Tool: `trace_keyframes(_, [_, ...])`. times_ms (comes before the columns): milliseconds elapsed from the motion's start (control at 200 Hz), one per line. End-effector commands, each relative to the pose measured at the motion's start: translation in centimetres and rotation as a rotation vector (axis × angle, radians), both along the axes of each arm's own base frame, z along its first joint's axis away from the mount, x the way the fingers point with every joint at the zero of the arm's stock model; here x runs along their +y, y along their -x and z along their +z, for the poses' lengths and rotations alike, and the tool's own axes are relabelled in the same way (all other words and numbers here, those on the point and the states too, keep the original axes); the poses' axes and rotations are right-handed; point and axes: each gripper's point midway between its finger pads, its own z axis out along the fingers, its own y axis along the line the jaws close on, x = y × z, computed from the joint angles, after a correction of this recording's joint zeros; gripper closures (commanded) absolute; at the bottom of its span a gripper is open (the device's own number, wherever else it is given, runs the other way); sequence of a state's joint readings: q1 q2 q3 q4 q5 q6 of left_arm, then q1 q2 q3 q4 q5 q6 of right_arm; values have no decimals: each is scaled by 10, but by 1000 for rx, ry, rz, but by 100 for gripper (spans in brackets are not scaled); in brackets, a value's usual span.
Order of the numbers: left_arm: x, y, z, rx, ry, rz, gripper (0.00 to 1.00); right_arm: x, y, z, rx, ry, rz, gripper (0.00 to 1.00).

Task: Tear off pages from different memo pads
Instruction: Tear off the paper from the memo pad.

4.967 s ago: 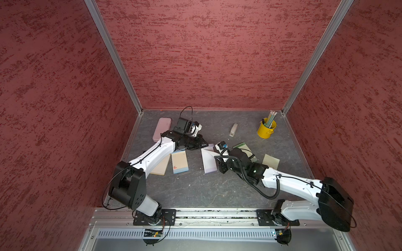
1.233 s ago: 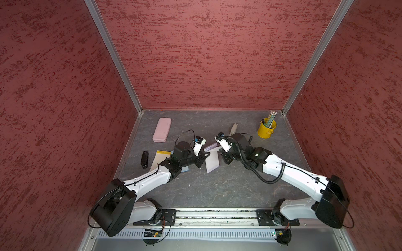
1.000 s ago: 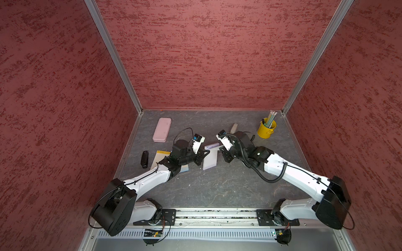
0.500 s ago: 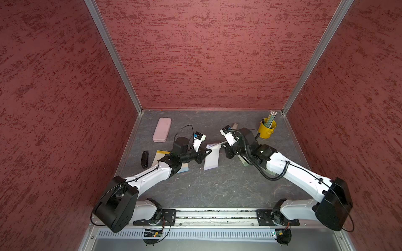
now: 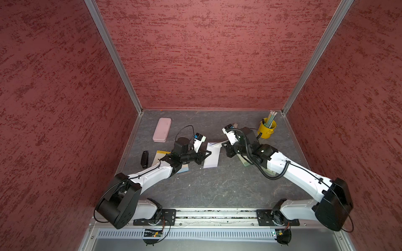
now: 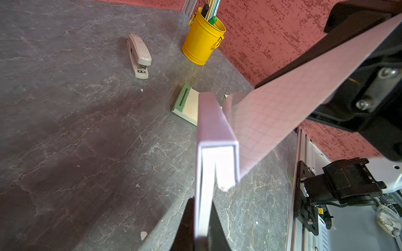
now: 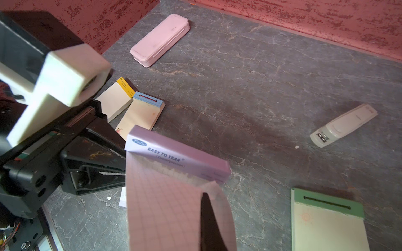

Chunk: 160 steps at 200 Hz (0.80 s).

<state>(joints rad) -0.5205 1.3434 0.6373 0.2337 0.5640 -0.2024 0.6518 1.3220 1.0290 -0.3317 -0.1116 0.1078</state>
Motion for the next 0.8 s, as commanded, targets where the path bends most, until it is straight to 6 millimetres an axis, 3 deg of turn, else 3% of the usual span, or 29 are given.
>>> trace_keyframes(0, [8, -4, -10, 62, 0, 33, 100, -36, -26, 24, -88, -32, -172, 100])
trace_keyframes(115, [14, -1, -9, 94, 23, 41, 100, -79, -46, 22, -91, -58, -326, 100])
trace_keyframes(210, [19, 1, -8, 122, 42, 53, 100, -98, -53, 15, -75, -70, -388, 100])
trace_keyframes(296, [21, 1, -7, 143, 54, 60, 100, -97, -53, 14, -72, -95, -384, 100])
trace_keyframes(501, [21, -3, -10, 167, 63, 81, 100, -67, -42, 18, -14, -190, -251, 100])
trace_keyframes(601, [24, -9, -13, 180, 60, 118, 100, -62, -36, 14, 14, -191, -226, 100])
trace_keyframes(696, [31, -15, -11, 189, 80, 164, 100, -71, -35, 0, 61, -171, -258, 100])
trace_keyframes(797, [41, -20, -9, 203, 126, 205, 100, -103, -45, -26, 123, -107, -381, 100])
